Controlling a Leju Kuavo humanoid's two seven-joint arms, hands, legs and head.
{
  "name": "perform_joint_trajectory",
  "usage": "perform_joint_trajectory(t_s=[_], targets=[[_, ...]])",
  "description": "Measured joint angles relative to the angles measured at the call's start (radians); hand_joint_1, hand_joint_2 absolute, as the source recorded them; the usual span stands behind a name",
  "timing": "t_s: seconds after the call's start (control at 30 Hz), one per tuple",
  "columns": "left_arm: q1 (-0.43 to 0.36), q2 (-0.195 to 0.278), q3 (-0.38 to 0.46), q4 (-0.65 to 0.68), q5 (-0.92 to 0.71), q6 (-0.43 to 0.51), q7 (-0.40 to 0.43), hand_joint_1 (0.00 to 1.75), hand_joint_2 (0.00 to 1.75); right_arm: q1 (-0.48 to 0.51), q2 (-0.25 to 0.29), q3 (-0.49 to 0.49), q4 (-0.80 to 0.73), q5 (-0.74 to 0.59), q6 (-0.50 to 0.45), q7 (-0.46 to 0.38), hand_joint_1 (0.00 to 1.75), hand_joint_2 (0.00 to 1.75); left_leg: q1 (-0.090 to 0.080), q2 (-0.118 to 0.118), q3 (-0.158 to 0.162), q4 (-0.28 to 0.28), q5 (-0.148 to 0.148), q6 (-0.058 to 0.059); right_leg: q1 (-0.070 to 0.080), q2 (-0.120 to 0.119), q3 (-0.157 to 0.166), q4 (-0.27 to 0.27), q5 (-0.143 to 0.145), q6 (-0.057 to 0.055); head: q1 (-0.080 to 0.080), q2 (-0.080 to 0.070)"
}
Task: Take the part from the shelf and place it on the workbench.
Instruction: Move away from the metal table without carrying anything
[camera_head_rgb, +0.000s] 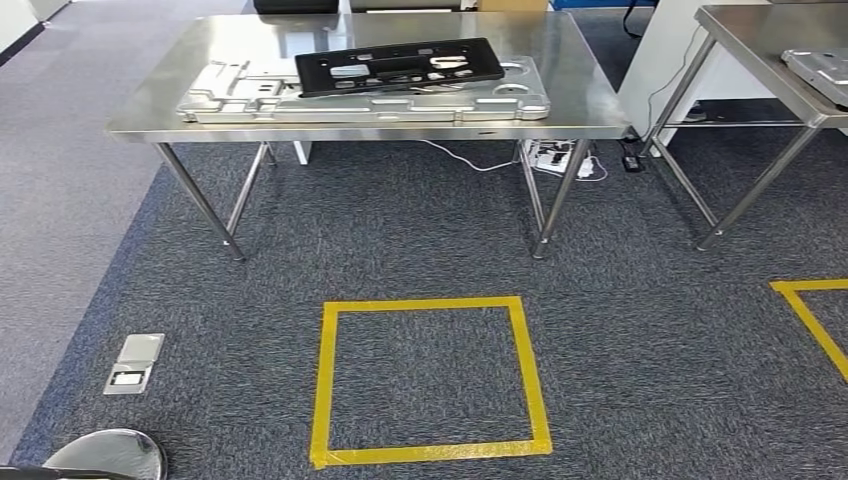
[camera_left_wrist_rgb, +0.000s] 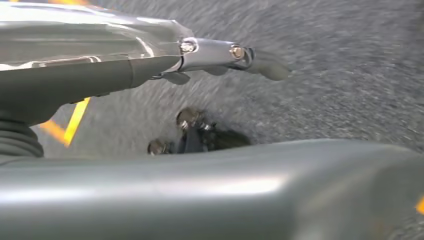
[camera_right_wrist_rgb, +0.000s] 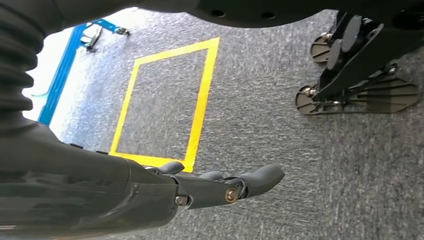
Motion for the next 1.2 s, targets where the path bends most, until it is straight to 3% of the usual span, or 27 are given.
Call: perform_joint_trajectory(t_s=[0.4,1.07,1.2], targets=[[0.001,0.000,0.000,0.000,-0.319,-0.081,-0.106,0.00,0.00,0.000,0.001,-0.017,0.000,-0.063,0.049,-0.067,0.00,0.00,0.001,0.000,0.000,0.000,0.000,0.000,0.000,0.000,0.000,0.000,0.000,0.000,0.000,0.000],[0.001,-0.002,-0.001,0.000,-0.355,-0.063,-0.110,0.00,0.00,-0.001,0.000,-0.017,0.000,-0.068,0.029,-0.003,0.00,0.00,0.000,0.000,0.000,0.000,0.000,0.000,-0.001,0.000,0.000,0.000,0.000,0.000,0.000,0.000],[0.001,-0.004,-0.002,0.000,-0.348,-0.088,-0.171,0.00,0.00,0.002,-0.008,-0.019,-0.001,-0.075,0.032,-0.045,0.00,0.00,0.000,0.000,0.000,0.000,0.001,0.000,-0.001,0.000,0.001,0.000,0.001,0.000,0.000,0.000]])
